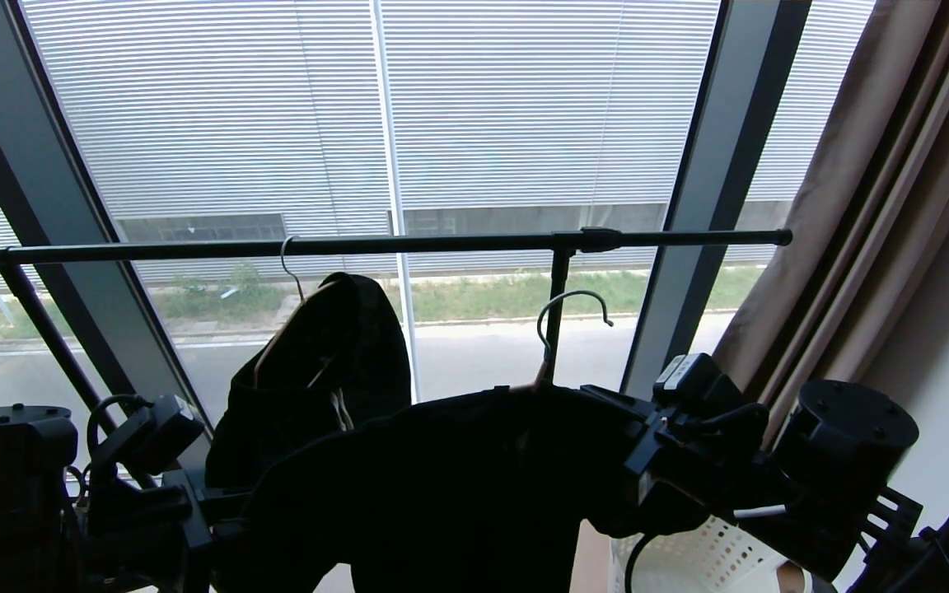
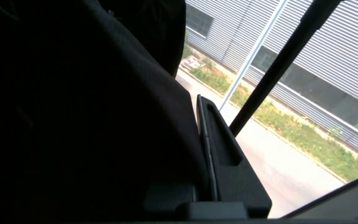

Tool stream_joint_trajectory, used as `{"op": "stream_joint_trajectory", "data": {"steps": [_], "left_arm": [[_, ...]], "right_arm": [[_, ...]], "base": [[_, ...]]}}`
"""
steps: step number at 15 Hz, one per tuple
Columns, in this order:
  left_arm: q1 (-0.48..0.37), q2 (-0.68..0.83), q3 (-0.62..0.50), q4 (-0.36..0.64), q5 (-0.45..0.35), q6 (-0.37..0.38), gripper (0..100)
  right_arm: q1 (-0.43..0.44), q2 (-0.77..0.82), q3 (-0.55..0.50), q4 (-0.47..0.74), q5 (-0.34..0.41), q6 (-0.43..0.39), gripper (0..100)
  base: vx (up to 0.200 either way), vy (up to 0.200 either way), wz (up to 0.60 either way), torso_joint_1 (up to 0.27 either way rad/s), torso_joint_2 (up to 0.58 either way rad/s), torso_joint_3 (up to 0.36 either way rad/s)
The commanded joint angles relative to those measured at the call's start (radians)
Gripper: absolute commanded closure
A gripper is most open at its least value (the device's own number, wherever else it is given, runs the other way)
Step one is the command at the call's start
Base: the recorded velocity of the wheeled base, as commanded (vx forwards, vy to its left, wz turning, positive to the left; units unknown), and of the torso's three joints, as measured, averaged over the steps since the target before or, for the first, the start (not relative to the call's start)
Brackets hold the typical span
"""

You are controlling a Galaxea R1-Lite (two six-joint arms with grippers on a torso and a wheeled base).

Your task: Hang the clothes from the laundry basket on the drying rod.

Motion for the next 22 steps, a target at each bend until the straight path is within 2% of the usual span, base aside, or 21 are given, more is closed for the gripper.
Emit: {"op": "stream_joint_trajectory", "data": {"steps": [1, 5, 7, 9, 14, 15, 17, 22], "left_arm": [[0.007, 0.020, 0.003, -0.001, 0.000, 0.000, 100], [0.051, 0.012, 0.021, -0.007, -0.011, 0.000, 100], [0.092, 0.012, 0.081, -0.084, -0.072, 0.001, 100], [0.118, 0.012, 0.124, -0.138, -0.081, 0.001, 100], [0.172, -0.013, 0.176, -0.142, -0.087, 0.001, 100], [0.195, -0.032, 0.193, -0.142, -0.119, 0.001, 100], [0.217, -0.045, 0.211, -0.142, -0.132, 0.001, 100], [0.223, -0.057, 0.239, -0.142, -0.133, 0.003, 100]], "right_arm": [[0.000, -0.001, 0.000, -0.001, 0.001, 0.000, 100], [-0.004, 0.002, -0.001, -0.001, 0.019, 0.001, 100], [-0.018, 0.004, -0.004, -0.001, 0.021, 0.021, 100], [-0.033, 0.004, -0.007, -0.001, 0.022, 0.023, 100], [-0.058, 0.004, -0.010, -0.001, 0.042, 0.023, 100], [-0.061, 0.004, -0.010, -0.001, 0.044, 0.024, 100], [-0.073, 0.004, -0.012, -0.001, 0.044, 0.024, 100], [-0.075, 0.001, -0.012, -0.001, 0.044, 0.027, 100]], "base": [[0.000, 0.000, 0.00, 0.000, 0.00, 0.000], [0.000, 0.000, 0.00, 0.000, 0.00, 0.000], [0.000, 0.000, 0.00, 0.000, 0.00, 0.000], [0.000, 0.000, 0.00, 0.000, 0.00, 0.000], [0.000, 0.000, 0.00, 0.000, 0.00, 0.000], [0.000, 0.000, 0.00, 0.000, 0.00, 0.000], [0.000, 0.000, 0.00, 0.000, 0.00, 0.000], [0.000, 0.000, 0.00, 0.000, 0.00, 0.000]]}}
